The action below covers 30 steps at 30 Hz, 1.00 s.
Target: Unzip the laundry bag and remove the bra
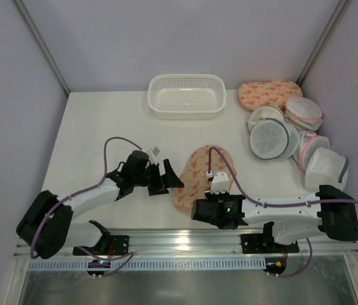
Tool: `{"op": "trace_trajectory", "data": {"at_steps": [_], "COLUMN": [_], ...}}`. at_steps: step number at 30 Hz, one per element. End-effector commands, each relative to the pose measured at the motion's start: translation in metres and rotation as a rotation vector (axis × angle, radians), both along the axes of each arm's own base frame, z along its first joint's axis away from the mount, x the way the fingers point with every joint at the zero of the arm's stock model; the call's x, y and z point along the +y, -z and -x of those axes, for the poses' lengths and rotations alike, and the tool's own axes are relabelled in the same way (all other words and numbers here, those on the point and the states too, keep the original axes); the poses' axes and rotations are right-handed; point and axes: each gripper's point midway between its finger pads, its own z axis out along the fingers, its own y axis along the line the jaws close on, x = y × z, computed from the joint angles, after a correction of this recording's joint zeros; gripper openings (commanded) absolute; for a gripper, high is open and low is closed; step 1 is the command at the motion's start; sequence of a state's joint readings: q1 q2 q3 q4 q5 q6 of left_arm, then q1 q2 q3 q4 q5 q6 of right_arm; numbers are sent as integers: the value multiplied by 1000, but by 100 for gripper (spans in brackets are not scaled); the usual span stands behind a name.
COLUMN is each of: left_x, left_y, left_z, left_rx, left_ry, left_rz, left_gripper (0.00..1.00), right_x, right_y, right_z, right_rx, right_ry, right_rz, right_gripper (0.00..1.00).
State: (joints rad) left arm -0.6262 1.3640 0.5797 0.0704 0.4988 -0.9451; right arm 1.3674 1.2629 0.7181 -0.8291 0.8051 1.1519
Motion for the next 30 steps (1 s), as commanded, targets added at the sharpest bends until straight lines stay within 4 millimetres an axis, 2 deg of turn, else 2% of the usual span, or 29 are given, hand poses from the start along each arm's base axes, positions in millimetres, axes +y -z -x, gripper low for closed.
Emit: {"op": "trace_trajectory", "data": {"at_steps": [1,3,4,5,7,8,10,11,12,14,17,21,23,24,30], "left_x": [43,61,72,75,80,80,78,79,79,78,72,66,67,68,67], "left_y": [-1,-3,2,-16,-15,-25,-29,-22,-26,-22,-32,-38,-39,-46,-50], "left_z": [5,12,22,24,36,40,50,53,55,60,62,50,45,37,16], "left_rx": [-13,-21,7,-33,7,-8,51,72,71,117,162,182,179,145,102], "left_ry": [-193,-252,-285,-307,-346,-355,-369,-383,-391,-411,-436,-494,-521,-546,-601], "left_rz": [-127,-170,-191,-135,-94,-43,18,31,63,110,217,352,365,391,382], "left_gripper": [99,100,99,99,99,99,99,99,99,99,99,99,99,99,99], "right_x": [31,44,48,56,65,77,91,105,111,132,152,171,180,181,187], "right_y": [-18,-19,-19,-21,-19,-22,-20,-24,-25,-24,-21,-17,-17,-15,-19], "right_z": [-9,-9,-9,-12,-12,-15,-14,-15,-18,-18,-21,-19,-17,-17,-8], "right_rx": [-50,-44,-42,-48,-35,-39,-15,-24,-22,-3,21,46,58,65,69], "right_ry": [-44,-75,-84,-87,-125,-133,-187,-211,-220,-278,-316,-364,-390,-391,-460], "right_rz": [-133,-185,-202,-242,-260,-308,-327,-378,-397,-456,-515,-540,-553,-552,-598], "right_gripper": [4,4,4,4,4,4,4,4,4,4,4,4,4,4,4]}}
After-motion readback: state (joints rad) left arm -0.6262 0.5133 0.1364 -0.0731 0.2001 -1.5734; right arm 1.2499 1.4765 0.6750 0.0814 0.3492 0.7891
